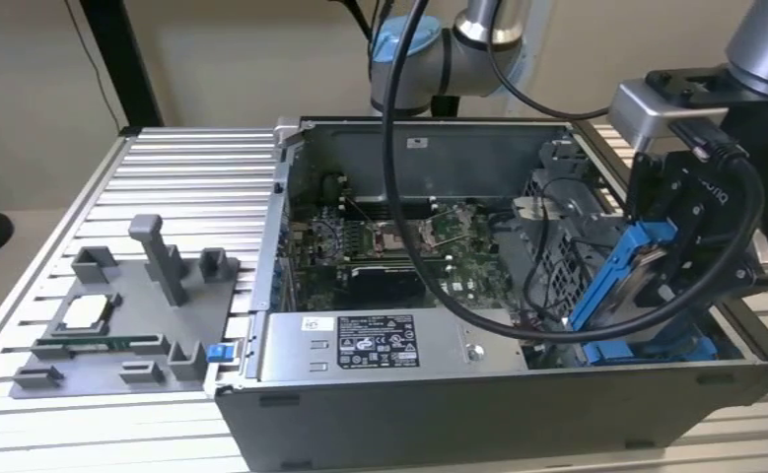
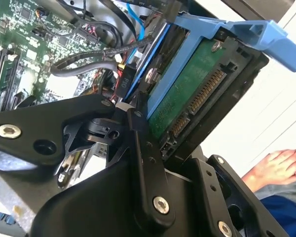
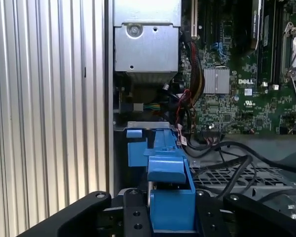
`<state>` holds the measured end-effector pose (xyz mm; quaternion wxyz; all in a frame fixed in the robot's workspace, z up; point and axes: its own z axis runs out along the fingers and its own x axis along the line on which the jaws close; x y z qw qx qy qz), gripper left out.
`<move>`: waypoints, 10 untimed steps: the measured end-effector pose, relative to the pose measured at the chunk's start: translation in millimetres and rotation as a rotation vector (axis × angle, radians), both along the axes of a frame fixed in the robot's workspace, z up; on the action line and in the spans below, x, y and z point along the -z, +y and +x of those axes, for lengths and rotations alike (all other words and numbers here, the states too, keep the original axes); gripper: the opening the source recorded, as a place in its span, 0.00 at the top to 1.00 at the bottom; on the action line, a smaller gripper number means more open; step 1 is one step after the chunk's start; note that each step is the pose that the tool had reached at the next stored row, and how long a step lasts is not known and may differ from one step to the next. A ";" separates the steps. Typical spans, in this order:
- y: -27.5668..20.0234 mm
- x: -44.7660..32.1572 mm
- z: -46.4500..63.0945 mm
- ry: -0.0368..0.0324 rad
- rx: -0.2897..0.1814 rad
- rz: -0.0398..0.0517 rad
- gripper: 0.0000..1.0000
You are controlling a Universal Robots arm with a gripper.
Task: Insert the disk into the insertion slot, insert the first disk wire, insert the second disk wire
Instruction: 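Insert the disk into the insertion slot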
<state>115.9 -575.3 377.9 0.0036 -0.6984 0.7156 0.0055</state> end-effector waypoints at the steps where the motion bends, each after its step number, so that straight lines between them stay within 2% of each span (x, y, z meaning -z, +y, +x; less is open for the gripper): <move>1: 0.0 1.9 0.0 -0.0001 0.000 0.0005 1.00; 3: 0.0 4.7 0.0 0.0000 0.000 0.0016 1.00; 8: 0.1 5.6 0.0 -0.0001 0.000 0.0053 1.00; 9: 0.0 5.7 0.0 0.0000 0.000 0.0056 0.00; 10: 0.0 6.0 0.0 0.0000 0.000 0.0064 0.00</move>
